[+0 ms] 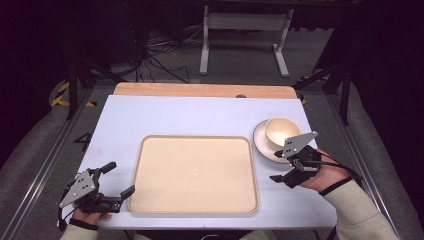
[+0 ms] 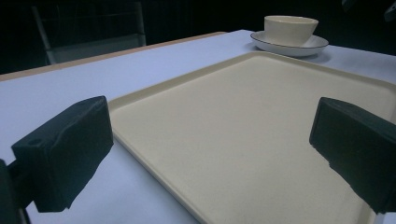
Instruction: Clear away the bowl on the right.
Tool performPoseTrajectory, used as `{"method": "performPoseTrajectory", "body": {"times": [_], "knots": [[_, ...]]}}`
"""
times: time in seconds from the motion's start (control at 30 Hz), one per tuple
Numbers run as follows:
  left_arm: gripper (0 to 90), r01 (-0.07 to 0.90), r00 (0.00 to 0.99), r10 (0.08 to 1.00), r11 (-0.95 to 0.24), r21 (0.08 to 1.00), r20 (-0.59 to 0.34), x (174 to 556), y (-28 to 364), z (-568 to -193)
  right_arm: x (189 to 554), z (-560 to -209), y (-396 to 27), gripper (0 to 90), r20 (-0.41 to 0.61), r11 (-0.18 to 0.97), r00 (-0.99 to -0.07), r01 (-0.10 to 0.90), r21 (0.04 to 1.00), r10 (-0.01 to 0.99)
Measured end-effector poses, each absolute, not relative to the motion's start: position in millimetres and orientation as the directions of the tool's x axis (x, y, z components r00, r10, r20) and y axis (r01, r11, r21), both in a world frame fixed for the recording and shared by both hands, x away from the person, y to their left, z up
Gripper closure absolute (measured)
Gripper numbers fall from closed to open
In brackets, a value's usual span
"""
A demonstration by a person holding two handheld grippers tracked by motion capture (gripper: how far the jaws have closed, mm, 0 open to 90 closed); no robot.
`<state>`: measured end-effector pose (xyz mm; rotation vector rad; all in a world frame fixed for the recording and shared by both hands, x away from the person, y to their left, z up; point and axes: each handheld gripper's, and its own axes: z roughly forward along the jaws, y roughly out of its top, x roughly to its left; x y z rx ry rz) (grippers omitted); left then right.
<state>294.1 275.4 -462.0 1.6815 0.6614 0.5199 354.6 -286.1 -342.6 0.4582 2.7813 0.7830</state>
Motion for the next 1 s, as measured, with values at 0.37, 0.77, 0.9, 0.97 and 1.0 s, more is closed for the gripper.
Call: {"method": "performPoseTrajectory", "body": {"times": [0.37,0.77,0.9,0.97,1.0], "knots": [[0.2,0.147,0.74,0.673,-0.151,0.978,-0.007,293,276,-462,376,-330,-297,29.1,-0.149,0.803,-0.921,0.225,0.552,0.361],[0.2,0.144,0.739,0.674,-0.148,0.978,-0.007,293,276,-462,407,-322,-307,33.6,-0.161,0.808,-0.906,0.254,0.531,0.391],[0.2,0.143,0.74,0.673,-0.149,0.978,-0.006,293,276,-462,418,-324,-310,34.5,-0.157,0.806,-0.9,0.272,0.526,0.406],[0.2,0.143,0.741,0.672,-0.149,0.978,-0.006,293,276,-462,424,-326,-310,34.8,-0.154,0.807,-0.898,0.282,0.519,0.412],[0.2,0.145,0.74,0.673,-0.146,0.979,-0.009,293,276,-462,426,-328,-311,34.9,-0.153,0.807,-0.897,0.284,0.517,0.414]]}}
